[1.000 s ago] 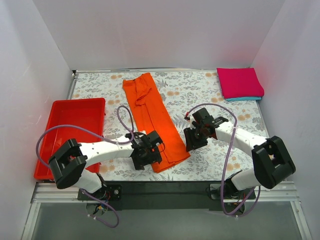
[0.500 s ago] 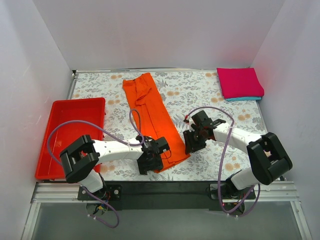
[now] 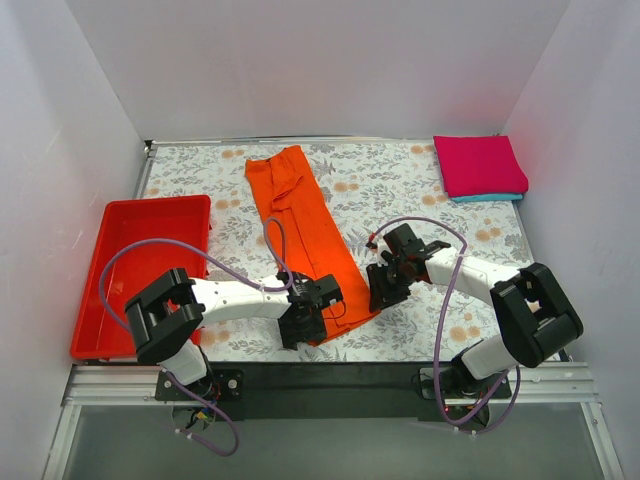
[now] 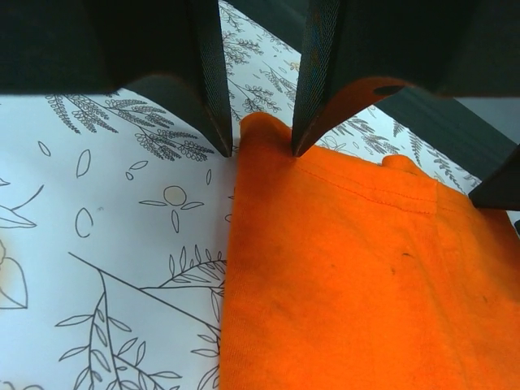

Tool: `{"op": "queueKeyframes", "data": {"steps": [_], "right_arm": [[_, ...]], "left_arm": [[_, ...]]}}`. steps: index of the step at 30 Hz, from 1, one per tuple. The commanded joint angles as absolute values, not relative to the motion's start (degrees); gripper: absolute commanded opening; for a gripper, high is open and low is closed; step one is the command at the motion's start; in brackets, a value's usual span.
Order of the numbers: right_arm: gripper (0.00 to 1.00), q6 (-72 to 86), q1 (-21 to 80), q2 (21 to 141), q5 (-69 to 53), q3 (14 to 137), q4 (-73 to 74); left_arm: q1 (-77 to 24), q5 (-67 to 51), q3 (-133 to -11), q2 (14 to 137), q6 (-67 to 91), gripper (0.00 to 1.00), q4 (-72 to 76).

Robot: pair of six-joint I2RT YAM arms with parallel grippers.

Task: Fold and stack the t-shirts
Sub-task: Fold the tshirt

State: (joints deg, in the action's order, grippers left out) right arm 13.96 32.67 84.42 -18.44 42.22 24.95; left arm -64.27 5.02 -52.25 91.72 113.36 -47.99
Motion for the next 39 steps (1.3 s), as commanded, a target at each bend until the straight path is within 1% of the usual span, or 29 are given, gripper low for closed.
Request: {"op": "queueKeyframes", "data": {"steps": [1,3,9,15,19,25,28,29,32,33,34,35,36,37,39], "right_arm": [[0.37,13.97,33.31,85.87,-18.72,40.34,25.49],[0.36,14.15,33.40,85.78,-18.63,40.25,25.58],[0.34,13.89,33.49,85.87,-18.11,40.43,25.66],[0.34,13.89,33.49,85.52,-17.84,40.17,25.66],[0.34,13.80,33.49,85.34,-17.84,40.08,25.66],[0.34,13.71,33.49,85.25,-18.11,40.25,25.93],[0.34,13.71,33.49,85.17,-18.11,40.17,26.28],[0.34,13.71,33.57,84.99,-18.02,40.08,26.28],[0.26,13.80,33.49,84.20,-17.84,39.73,26.80],[0.19,13.71,33.49,84.03,-17.75,39.47,26.89],[0.14,13.80,33.57,83.85,-17.75,39.38,27.33],[0.10,13.80,33.49,83.67,-17.67,39.38,27.59],[0.02,13.71,33.57,83.41,-17.32,39.37,28.03],[0.01,13.80,33.57,83.23,-17.23,39.46,28.47],[0.01,13.71,33.49,82.18,-17.31,39.46,29.97]], "left_arm": [[-64.86,4.92,-52.12,92.73,118.74,0.49,-45.26],[-64.86,5.44,-52.47,92.38,119.00,0.49,-45.79],[-64.86,8.69,-51.15,86.84,122.78,0.53,-46.93],[-64.86,10.54,-50.89,84.82,125.41,0.54,-47.90],[-64.86,10.99,-50.71,86.04,125.51,0.54,-46.15],[-64.78,8.62,-52.20,91.75,124.02,0.52,-45.79],[-64.86,8.44,-52.56,92.90,123.05,0.45,-45.88],[-64.86,8.44,-52.82,93.34,122.52,0.37,-46.14],[-64.95,7.82,-53.17,93.69,121.91,0.26,-47.37],[-64.95,7.65,-52.91,93.43,121.82,0.16,-47.55],[-64.95,7.56,-52.82,93.08,121.82,0.11,-47.72],[-64.86,7.47,-52.47,92.82,121.82,0.08,-47.99],[-64.95,7.38,-52.38,91.86,121.90,0.02,-48.42],[-64.95,7.38,-52.30,91.50,121.90,0.00,-48.86],[-64.95,6.86,-51.77,90.10,121.73,0.00,-50.36]]}}
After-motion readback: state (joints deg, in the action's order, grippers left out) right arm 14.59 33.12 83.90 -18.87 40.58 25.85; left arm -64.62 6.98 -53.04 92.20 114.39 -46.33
